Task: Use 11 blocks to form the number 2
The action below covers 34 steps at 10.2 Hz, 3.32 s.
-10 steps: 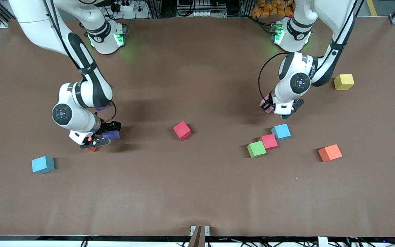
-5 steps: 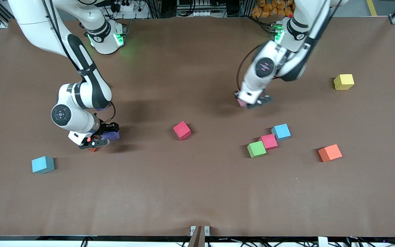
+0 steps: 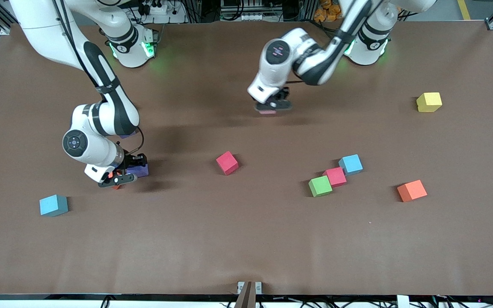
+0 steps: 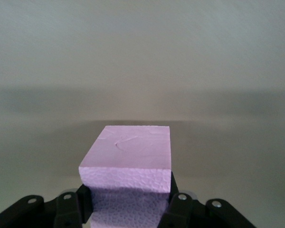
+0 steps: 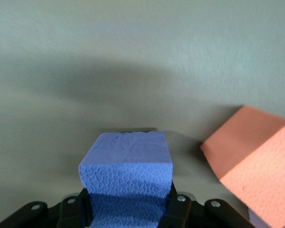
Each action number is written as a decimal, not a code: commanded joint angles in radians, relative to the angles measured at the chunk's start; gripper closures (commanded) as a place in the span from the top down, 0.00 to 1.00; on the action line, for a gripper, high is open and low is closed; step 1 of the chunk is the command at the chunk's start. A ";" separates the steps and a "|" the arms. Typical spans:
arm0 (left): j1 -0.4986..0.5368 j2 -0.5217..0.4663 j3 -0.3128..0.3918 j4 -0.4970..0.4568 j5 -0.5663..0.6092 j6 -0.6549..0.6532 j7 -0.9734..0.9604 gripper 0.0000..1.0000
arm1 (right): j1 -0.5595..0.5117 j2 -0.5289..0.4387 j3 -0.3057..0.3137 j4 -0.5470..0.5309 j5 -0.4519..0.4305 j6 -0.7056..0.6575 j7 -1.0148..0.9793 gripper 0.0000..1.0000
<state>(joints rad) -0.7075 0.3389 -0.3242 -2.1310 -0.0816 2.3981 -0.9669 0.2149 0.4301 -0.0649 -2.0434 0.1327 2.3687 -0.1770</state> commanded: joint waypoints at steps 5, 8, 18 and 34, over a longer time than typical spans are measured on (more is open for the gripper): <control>-0.128 0.155 0.008 0.138 0.003 -0.039 -0.042 0.25 | 0.014 -0.181 0.010 0.063 0.010 -0.212 -0.044 0.27; -0.155 0.192 0.008 0.215 -0.026 -0.154 -0.157 0.26 | 0.021 -0.203 0.011 0.063 0.010 -0.224 -0.084 0.27; -0.184 0.242 0.008 0.223 0.055 -0.185 -0.147 0.36 | 0.061 -0.316 -0.010 0.040 0.011 -0.402 -0.108 0.28; -0.086 0.077 -0.067 0.212 0.189 -0.221 -0.202 1.00 | 0.247 -0.393 -0.019 0.029 0.011 -0.508 -0.094 0.27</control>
<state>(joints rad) -0.8419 0.4961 -0.3549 -1.9007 0.0952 2.1871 -1.1281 0.4459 0.0728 -0.0700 -1.9830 0.1347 1.8614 -0.2704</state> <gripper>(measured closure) 0.000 0.445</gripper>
